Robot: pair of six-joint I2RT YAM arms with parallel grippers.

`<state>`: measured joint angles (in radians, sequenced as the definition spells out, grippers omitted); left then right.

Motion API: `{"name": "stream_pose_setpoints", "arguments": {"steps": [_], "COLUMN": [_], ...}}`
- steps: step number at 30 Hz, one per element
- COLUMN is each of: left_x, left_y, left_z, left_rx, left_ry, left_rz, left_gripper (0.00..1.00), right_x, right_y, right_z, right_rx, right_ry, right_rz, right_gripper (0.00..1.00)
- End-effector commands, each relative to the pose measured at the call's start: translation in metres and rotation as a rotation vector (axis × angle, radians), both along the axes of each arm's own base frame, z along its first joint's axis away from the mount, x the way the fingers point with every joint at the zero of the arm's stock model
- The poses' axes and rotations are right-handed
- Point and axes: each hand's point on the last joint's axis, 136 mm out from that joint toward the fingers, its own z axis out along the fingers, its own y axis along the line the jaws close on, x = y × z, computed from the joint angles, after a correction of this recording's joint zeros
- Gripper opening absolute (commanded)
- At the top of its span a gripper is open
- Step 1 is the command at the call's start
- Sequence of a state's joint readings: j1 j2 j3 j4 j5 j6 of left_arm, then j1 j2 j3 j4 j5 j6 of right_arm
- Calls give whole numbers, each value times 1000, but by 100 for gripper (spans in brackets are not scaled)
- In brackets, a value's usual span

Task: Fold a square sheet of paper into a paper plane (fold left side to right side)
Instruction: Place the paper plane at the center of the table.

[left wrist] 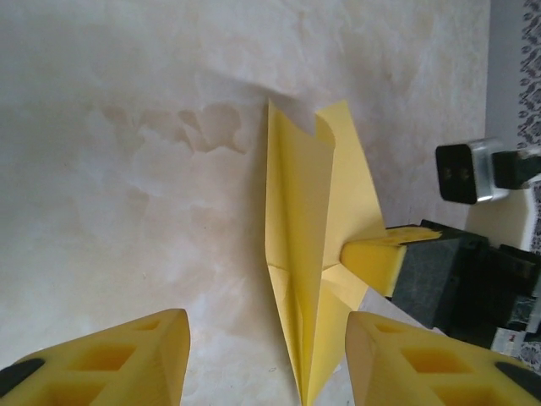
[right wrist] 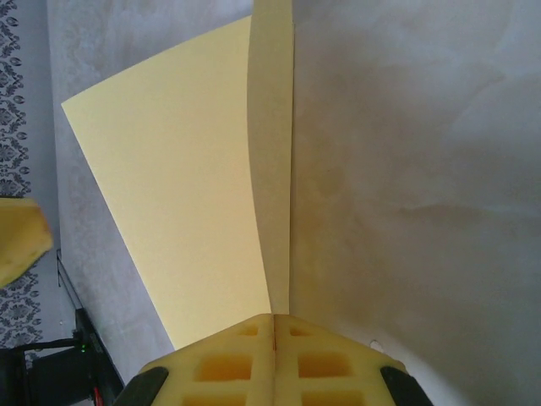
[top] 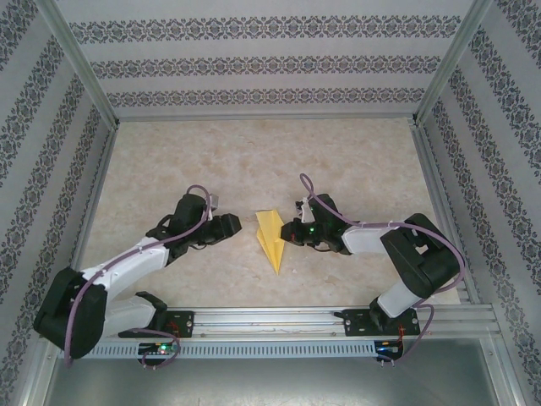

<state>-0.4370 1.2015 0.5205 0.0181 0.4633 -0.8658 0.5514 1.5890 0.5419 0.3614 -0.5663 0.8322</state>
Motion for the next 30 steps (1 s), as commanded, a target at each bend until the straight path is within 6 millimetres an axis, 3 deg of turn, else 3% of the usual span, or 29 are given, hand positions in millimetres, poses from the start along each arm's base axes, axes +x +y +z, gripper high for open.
{"name": "stream_pose_setpoints", "arguments": {"steps": [1, 9, 15, 22, 26, 30], "left_x": [11, 17, 21, 26, 26, 27], "left_y": [-16, -34, -51, -77, -85, -84], "left_z": [15, -5, -23, -34, -45, -48], "left_rx": [-85, -117, -133, -195, -195, -198], "left_ry": [-29, 44, 95, 114, 136, 130], "left_rz": [-42, -92, -129, -174, -184, -167], "left_gripper": [51, 47, 38, 34, 25, 10], "right_x": [4, 3, 3, 2, 2, 1], "right_y": [-2, -3, -6, -7, -8, -12], "right_z": [4, -3, -6, -8, -8, -11], "right_rx": [2, -13, -26, -27, -29, -42], "right_ry": [-46, -25, -19, -11, -9, -4], "right_rz": [6, 2, -6, -7, -10, -21], "right_gripper": [0, 0, 0, 0, 0, 0]}}
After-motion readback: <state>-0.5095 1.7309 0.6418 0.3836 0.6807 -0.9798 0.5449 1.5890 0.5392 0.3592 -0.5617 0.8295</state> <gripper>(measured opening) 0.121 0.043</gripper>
